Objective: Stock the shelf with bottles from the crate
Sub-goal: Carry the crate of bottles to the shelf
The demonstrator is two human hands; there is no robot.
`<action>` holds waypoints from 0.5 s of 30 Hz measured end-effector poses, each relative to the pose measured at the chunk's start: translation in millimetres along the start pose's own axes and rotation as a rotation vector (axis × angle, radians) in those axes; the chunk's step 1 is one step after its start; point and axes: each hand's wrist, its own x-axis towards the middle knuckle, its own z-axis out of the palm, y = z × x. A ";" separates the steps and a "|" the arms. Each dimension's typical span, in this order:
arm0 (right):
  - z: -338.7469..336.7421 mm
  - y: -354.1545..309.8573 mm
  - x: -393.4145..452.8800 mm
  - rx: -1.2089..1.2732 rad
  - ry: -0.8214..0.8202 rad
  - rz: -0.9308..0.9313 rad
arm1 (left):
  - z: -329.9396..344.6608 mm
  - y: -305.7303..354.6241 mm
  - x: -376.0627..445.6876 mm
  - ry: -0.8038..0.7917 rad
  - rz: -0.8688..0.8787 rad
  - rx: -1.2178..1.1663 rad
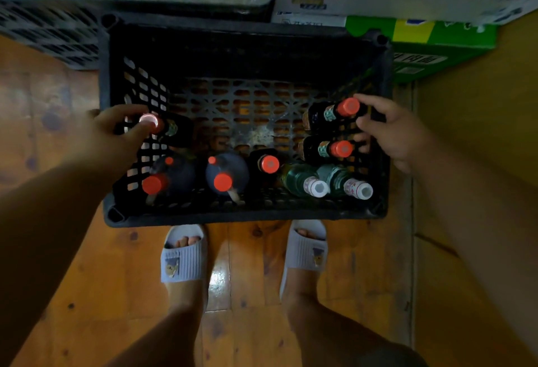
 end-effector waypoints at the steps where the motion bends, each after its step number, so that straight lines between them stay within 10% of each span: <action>1: -0.3 1.0 1.3 0.046 0.002 0.003 | -2.4 0.4 3.3 -0.041 -0.015 -0.054; 15: -3.3 -17.9 -64.9 0.070 0.230 -0.017 | -45.6 25.6 -50.9 0.014 -0.088 -0.178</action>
